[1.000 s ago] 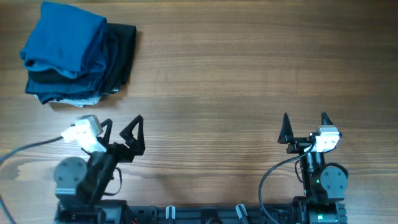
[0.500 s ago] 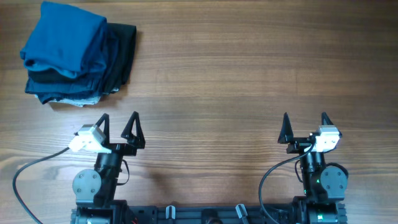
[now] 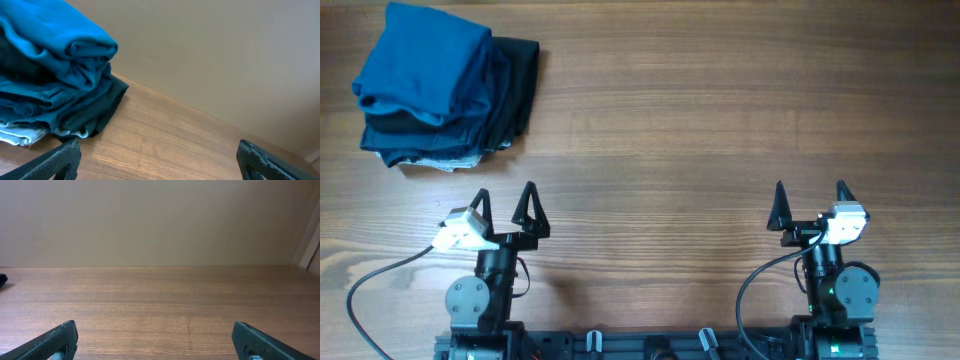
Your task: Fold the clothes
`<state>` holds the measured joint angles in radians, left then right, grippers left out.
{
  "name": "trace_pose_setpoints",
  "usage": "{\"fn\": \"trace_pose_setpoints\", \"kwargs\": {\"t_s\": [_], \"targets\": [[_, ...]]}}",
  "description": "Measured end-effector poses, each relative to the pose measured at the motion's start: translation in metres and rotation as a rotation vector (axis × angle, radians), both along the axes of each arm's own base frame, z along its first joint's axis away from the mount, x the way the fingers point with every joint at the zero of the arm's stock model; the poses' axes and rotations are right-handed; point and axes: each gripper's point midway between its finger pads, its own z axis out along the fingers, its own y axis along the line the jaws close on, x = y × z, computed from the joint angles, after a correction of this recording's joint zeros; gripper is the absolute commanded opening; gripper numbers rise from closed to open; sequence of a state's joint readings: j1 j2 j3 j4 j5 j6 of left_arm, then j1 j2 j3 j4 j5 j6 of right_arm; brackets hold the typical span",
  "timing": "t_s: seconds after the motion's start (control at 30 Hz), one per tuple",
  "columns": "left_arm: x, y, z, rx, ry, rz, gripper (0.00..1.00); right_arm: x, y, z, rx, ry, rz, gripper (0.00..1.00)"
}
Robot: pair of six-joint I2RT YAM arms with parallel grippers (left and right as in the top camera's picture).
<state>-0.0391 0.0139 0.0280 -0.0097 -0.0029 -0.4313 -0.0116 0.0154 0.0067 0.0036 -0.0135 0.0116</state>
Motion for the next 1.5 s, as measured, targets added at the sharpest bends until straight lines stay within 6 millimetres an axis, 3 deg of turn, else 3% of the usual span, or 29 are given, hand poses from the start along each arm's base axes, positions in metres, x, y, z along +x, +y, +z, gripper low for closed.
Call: {"fn": "trace_pose_setpoints", "kwargs": {"t_s": [0.3, 0.4, 0.77, 1.5], "targets": [[0.0, 0.0, -0.015, 0.092, 0.047, -0.001, 1.0, 0.0, 0.0, 0.0, 0.0, 0.0, 0.0, 1.0], [0.0, 0.0, -0.023, 0.17, 0.073, -0.006, 1.0, 0.0, 0.0, 0.0, 0.0, 0.0, 0.0, 1.0], [0.0, -0.002, -0.023, 0.486, 0.057, -0.028, 1.0, 0.0, 0.0, 0.0, 0.0, 0.0, 0.0, 1.0], [0.0, -0.002, -0.023, 0.534, 0.055, -0.03, 1.0, 0.0, 0.0, 0.0, 0.0, 0.0, 0.0, 1.0]]}}
